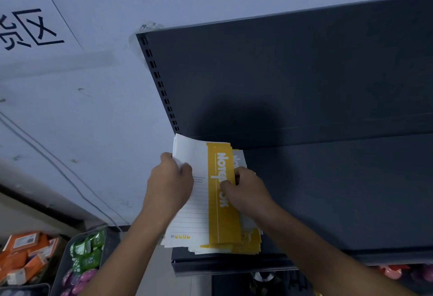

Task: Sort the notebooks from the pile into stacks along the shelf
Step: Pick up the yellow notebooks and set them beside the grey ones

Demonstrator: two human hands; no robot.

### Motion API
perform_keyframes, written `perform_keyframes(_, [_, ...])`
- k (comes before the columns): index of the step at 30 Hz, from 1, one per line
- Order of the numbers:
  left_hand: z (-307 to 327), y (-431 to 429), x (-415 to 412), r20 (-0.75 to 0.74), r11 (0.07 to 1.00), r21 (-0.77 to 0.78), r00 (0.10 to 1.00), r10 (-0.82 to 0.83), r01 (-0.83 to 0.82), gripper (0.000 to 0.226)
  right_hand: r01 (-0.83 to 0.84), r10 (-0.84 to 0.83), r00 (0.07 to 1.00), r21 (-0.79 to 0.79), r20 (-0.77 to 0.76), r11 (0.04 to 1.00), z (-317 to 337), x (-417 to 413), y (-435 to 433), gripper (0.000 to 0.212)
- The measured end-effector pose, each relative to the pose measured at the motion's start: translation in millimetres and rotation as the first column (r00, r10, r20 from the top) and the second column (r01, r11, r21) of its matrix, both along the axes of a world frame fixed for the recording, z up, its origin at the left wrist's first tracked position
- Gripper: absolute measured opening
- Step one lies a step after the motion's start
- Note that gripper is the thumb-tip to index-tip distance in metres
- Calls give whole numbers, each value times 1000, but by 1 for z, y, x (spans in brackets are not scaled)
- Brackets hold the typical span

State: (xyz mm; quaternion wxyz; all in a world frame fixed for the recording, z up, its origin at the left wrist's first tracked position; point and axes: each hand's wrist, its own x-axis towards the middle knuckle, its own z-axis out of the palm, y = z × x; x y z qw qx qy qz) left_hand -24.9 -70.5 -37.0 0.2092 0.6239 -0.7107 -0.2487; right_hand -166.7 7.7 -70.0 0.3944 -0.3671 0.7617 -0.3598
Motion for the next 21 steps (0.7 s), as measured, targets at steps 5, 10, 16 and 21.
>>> perform_keyframes(5, [-4,-11,0,-150,995,97,989,-18,33,19,60,-60,998,-20,-27,998,3,-4,2,23])
perform_keyframes(10, [-5,-6,-10,-291,989,108,955,-62,98,22,206,-192,947,-31,257,978,14,-8,13,39])
perform_keyframes(16, [-4,9,-41,-153,959,20,948,-278,284,27,389,-356,901,-96,249,916,14,-25,36,16])
perform_keyframes(21, [-2,38,-85,20,898,-99,903,-430,429,27,517,-483,844,-114,232,848,21,-60,78,21])
